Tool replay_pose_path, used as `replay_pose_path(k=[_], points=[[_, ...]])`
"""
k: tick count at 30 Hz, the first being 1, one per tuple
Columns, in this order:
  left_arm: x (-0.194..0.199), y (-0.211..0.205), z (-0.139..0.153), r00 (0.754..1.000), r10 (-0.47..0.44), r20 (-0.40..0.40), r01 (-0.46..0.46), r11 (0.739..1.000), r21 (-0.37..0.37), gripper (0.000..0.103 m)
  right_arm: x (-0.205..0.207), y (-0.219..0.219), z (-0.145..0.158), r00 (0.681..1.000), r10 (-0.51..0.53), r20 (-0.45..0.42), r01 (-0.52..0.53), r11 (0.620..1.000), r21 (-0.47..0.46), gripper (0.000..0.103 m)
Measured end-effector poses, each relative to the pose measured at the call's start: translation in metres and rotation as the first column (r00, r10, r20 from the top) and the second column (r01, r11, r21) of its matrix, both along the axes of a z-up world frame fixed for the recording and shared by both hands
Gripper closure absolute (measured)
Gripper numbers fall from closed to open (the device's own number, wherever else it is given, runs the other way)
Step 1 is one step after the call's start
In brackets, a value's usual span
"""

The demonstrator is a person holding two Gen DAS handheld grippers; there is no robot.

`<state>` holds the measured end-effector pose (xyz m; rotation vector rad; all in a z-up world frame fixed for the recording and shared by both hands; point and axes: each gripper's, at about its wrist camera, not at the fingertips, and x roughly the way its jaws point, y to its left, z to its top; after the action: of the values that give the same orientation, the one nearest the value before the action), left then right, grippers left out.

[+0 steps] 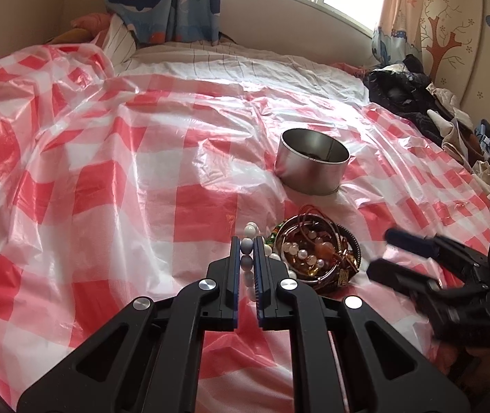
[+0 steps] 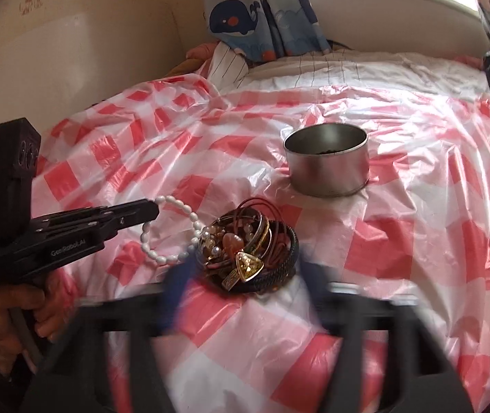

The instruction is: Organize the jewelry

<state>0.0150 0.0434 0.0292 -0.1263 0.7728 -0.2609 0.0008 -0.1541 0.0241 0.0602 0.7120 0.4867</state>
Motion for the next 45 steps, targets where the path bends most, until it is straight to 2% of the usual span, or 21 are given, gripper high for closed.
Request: replay_pose_path(k=[1,6,7,10,11,14,17,21,26,32,40,42,45], points=[[0.000,0.001,-0.001,1.000,0.003,-0.004,-0.003,1.000,0.001,0.097,0.001,0.006,-0.001,1.000,0.020,0.002,-0.020,1.000,-0.024,0.032],[0.003,0.001,-0.006,1.000,0.003,-0.019,-0.003,1.000,0.013,0.097,0.014,0.032,-0.021,0.996,0.084,-0.043,-0.090,0.982,-0.166,0.068],[0.003,0.001,-0.007,1.000,0.002,-0.023,-0.002,1.000,0.015,0.097,0.016,0.031,-0.024,0.995,0.089,-0.054,-0.096,0.984,-0.153,0.070],[0.006,-0.001,-0.008,0.999,-0.005,-0.034,0.006,1.000,0.017,0.097,0.014,0.021,-0.017,0.996,0.082,-0.041,-0.086,0.990,-0.114,0.094],[0.006,-0.002,-0.007,0.999,-0.011,-0.033,0.011,1.000,0.013,0.097,0.012,0.016,-0.015,0.996,0.082,-0.044,-0.086,0.993,-0.079,0.096],[0.002,-0.006,0.003,0.999,-0.038,-0.007,0.038,0.999,-0.011,0.097,0.006,0.001,-0.006,0.997,0.065,-0.031,-0.065,0.998,0.004,0.096],[-0.004,-0.007,0.015,0.997,-0.067,0.031,0.069,0.996,-0.064,0.097,-0.003,-0.012,0.005,0.999,0.039,-0.010,-0.038,0.996,0.077,0.097],[-0.010,-0.018,0.033,0.993,-0.100,0.064,0.105,0.992,-0.074,0.097,-0.008,-0.032,0.016,1.000,0.009,-0.007,-0.007,0.984,0.177,0.099],[-0.006,-0.034,0.051,0.987,-0.136,0.082,0.143,0.986,-0.090,0.097,0.001,-0.049,0.030,1.000,-0.024,-0.004,0.024,0.966,0.256,0.099],[0.022,-0.054,0.063,0.982,-0.166,0.086,0.175,0.979,-0.103,0.097,0.022,-0.063,0.049,0.997,-0.068,0.029,0.057,0.956,0.287,0.099],[0.080,-0.075,0.071,0.978,-0.190,0.091,0.202,0.968,-0.149,0.097,0.064,-0.068,0.060,0.994,-0.091,0.053,0.072,0.953,0.295,0.102],[0.093,-0.081,0.071,0.977,-0.194,0.090,0.206,0.966,-0.156,0.097,0.072,-0.069,0.061,0.995,-0.090,0.051,0.072,0.957,0.280,0.102],[0.108,-0.087,0.069,0.975,-0.203,0.091,0.216,0.963,-0.160,0.097,0.079,-0.068,0.052,0.997,-0.072,-0.010,0.073,0.981,0.179,0.101]])
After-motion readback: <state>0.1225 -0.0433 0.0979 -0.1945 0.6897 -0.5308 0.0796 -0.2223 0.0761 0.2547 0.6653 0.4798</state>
